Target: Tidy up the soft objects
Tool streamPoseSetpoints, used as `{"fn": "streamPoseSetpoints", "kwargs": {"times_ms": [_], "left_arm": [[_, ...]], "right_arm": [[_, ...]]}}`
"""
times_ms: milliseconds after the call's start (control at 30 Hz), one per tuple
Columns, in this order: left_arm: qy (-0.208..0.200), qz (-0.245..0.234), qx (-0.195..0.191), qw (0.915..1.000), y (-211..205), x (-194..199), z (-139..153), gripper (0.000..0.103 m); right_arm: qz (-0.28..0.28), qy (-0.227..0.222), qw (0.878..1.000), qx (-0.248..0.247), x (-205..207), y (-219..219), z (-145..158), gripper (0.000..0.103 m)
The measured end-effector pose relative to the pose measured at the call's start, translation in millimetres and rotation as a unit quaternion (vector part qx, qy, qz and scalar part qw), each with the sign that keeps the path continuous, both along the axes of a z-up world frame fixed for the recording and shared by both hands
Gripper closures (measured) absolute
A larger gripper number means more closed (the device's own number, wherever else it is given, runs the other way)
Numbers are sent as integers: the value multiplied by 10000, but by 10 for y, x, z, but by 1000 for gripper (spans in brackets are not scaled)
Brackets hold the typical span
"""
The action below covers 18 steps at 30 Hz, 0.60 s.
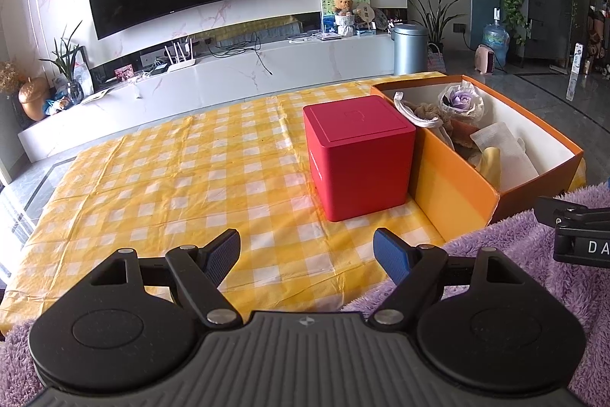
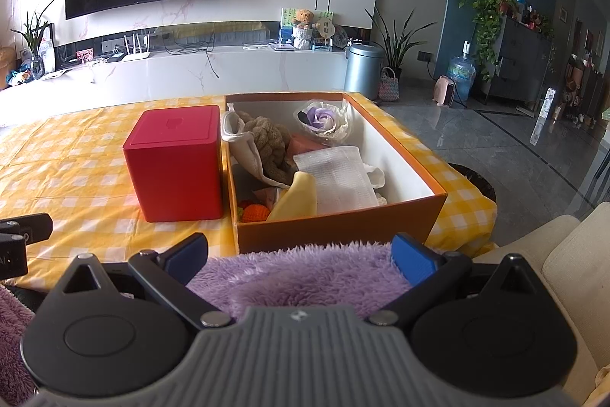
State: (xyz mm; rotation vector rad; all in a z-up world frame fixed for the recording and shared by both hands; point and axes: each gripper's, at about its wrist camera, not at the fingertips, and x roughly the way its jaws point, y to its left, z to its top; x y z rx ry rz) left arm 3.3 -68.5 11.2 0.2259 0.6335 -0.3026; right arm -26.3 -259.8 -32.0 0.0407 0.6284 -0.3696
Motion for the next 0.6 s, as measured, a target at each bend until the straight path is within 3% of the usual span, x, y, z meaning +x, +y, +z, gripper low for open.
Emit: {"fn": "streamPoseSetpoints", "kwargs": {"times_ms": [600], "left_arm": [[-1,-15,-6,10000,3,-18,1,10]], "right_arm": [[5,-9,10000,-9,-2,4,6,3]]}}
